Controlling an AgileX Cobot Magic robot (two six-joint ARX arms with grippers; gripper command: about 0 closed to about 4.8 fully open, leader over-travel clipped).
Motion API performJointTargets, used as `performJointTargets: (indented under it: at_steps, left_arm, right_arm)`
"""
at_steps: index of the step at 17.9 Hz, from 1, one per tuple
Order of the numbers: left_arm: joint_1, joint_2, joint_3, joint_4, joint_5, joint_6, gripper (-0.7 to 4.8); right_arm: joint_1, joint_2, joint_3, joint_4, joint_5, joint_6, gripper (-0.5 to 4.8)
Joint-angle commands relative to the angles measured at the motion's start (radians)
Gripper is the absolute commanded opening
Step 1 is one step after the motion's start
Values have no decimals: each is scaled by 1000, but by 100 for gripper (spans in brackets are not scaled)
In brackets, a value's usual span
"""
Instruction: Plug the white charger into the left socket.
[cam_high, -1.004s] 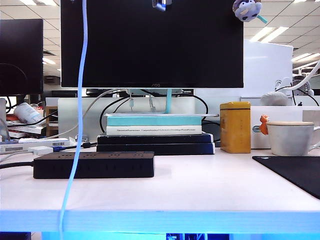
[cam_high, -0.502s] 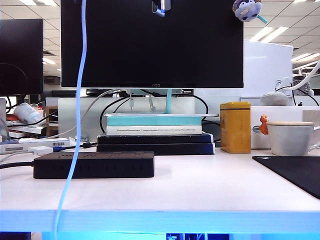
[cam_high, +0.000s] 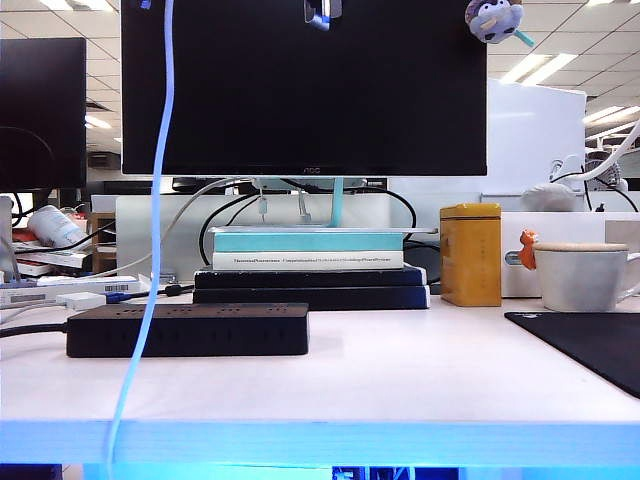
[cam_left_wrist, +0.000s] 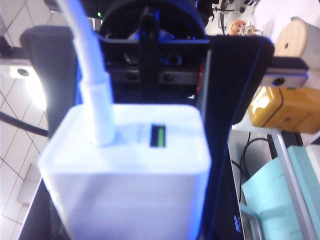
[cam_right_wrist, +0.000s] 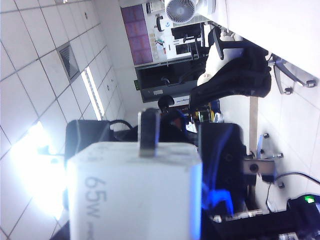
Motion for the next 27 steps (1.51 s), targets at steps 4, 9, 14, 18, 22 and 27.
performJointTargets:
  at_steps: [4,9,14,18,22,27]
  left_arm:
    - [-2,-2,3,7,15,-74,82]
    - [-1,-2,3,8,27,-166,82]
    - [-1,-2,4,9,43,-340,83]
    - [1,-1,4,34,47,-479,82]
    - [20,-1,4,102,46,-650,82]
    - [120,0,4,127,152,-1010,79]
  right_arm:
    - [1,-6,5,43,-18,-33,64]
    - [0,-6,6,280,-15,-104,473]
    - [0,-7,5,385,-95,-309,472]
    - [-25,-7,5,382,-161,-384,473]
    - [-74,-7,2,372,-184,-407,473]
    - [-182,-6,2,353,-188,-480,472]
